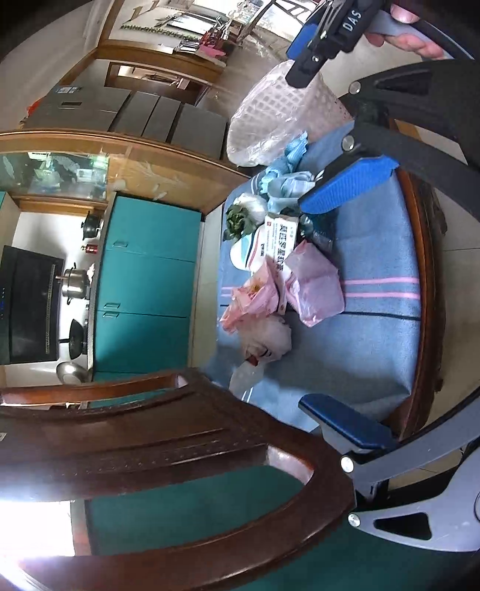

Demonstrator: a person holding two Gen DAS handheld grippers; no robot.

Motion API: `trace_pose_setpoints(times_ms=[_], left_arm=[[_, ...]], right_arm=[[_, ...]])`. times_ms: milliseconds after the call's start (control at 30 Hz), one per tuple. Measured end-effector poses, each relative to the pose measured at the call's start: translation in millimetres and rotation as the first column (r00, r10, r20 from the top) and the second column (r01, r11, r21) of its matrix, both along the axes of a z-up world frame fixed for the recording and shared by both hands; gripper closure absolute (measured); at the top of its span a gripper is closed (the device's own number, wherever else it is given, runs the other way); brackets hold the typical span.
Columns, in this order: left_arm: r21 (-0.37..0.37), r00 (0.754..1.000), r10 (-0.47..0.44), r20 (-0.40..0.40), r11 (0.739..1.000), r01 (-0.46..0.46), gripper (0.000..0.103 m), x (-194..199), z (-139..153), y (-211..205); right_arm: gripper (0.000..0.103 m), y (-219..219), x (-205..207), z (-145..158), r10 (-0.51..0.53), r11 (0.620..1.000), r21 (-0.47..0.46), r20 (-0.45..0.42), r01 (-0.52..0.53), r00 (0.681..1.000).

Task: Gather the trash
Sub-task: 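Bring both open grippers back over the remaining trash on the cushion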

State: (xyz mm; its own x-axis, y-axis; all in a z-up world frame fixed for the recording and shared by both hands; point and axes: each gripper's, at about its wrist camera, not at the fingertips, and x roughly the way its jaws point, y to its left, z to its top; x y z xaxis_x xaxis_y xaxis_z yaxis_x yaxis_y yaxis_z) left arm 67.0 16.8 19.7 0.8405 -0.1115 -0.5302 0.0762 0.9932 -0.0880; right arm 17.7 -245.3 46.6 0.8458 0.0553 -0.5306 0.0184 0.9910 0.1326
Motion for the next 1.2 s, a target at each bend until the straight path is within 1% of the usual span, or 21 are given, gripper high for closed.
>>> trace_pose_setpoints(times_ms=[200,333,1200], left_arm=[[0.000,1.000,-0.009,-0.011,1.000,0.009,0.005,-0.2,-1.4,-0.8],[-0.004,1.000,-0.009,-0.014,1.000,0.009,0.005,0.3,-1.2,-1.0],[0.027,0.998,-0.026,-0.064,0.999,0.027,0.005,7.6,-11.3,-11.8]], right_arm=[[0.009,-0.1,4.3,-3.3,-0.002,1.000,0.006,-0.016,0.002,1.000],[0.009,3.0,3.1,-4.3,0.009,1.000,-0.010,-0.011,-0.009,1.000],[0.009,-0.7,3.0,-5.3,0.011,1.000,-0.003,-0.015,-0.011,1.000]])
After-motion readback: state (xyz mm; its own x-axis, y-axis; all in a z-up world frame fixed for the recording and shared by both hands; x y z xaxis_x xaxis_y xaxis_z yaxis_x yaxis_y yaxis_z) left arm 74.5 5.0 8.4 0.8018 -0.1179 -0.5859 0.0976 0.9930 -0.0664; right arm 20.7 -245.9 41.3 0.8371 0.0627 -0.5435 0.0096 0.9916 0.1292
